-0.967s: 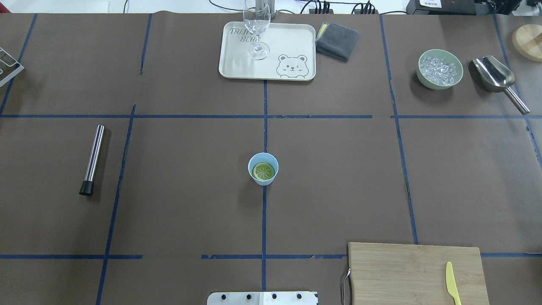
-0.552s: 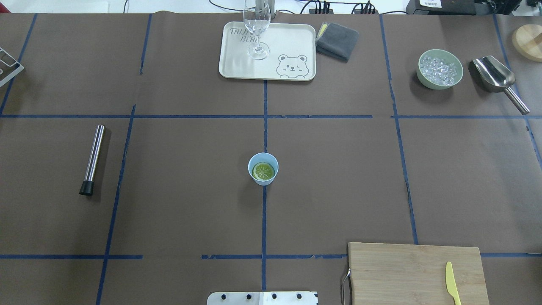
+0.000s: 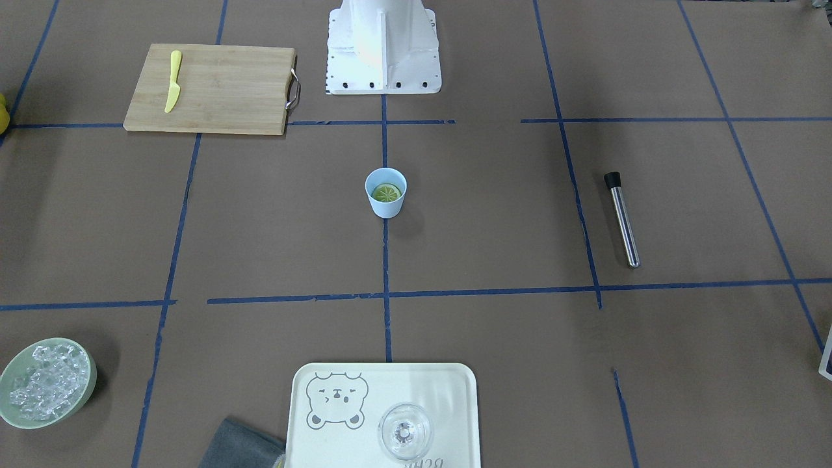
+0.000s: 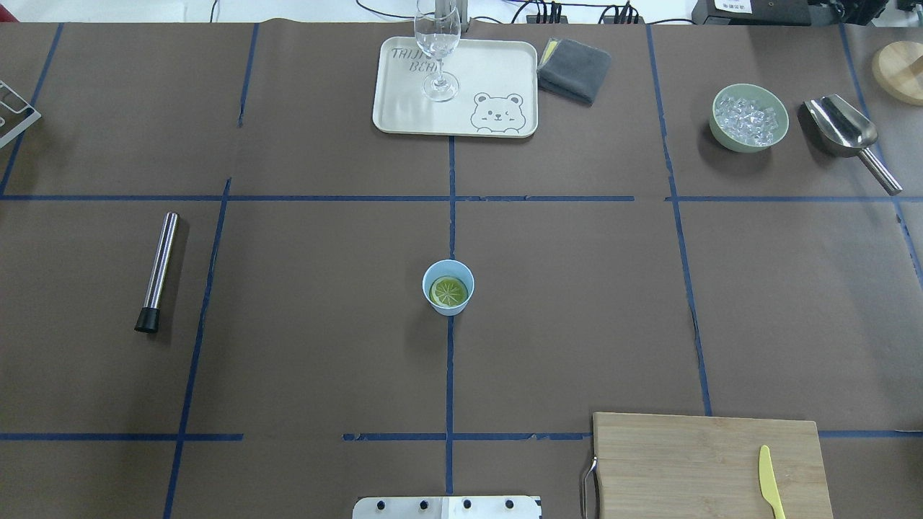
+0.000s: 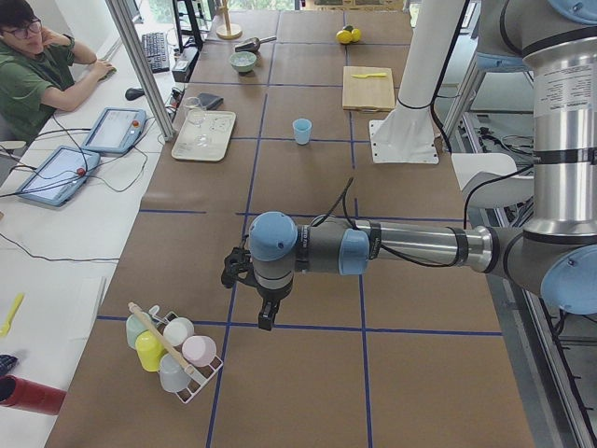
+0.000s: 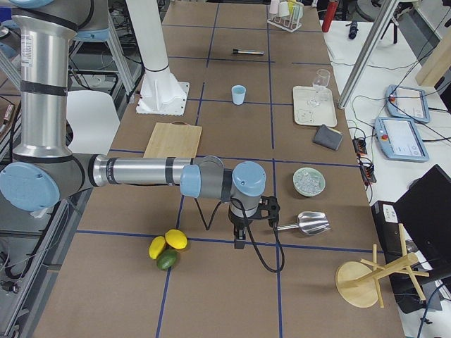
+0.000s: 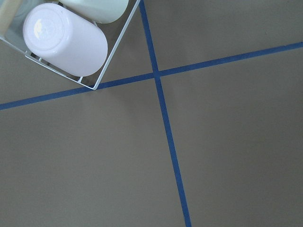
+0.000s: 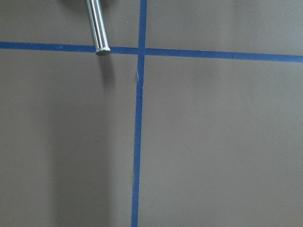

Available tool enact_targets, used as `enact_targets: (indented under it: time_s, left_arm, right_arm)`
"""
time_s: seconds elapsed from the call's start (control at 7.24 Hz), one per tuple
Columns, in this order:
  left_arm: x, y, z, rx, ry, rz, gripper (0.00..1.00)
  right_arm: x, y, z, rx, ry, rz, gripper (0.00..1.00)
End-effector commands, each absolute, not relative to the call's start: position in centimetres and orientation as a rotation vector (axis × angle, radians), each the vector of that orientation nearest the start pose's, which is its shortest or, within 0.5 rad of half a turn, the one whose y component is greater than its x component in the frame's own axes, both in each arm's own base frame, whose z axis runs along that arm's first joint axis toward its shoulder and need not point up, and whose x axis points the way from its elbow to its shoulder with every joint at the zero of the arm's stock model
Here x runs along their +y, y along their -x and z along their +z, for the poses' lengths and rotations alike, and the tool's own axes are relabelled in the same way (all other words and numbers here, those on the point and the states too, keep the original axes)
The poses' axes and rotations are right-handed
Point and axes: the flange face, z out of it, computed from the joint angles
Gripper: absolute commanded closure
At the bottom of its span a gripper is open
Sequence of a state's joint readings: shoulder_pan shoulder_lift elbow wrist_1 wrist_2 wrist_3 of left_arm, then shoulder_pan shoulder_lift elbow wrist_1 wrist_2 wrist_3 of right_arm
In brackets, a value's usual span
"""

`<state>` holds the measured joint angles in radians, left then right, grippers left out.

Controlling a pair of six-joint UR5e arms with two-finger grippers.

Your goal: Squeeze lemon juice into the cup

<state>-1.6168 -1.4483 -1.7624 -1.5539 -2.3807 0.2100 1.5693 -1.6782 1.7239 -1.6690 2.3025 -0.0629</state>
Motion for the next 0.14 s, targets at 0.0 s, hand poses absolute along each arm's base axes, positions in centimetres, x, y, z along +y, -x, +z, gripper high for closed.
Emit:
enact_targets:
  time_s: [0.0]
  left_arm:
    - [-43.99,8.15,61.92,0.798,-0.155,0.177,0.0]
  right_arm:
    - [-44.2,-6.61,64.62,-0.733,0.027,-0.042,0.0]
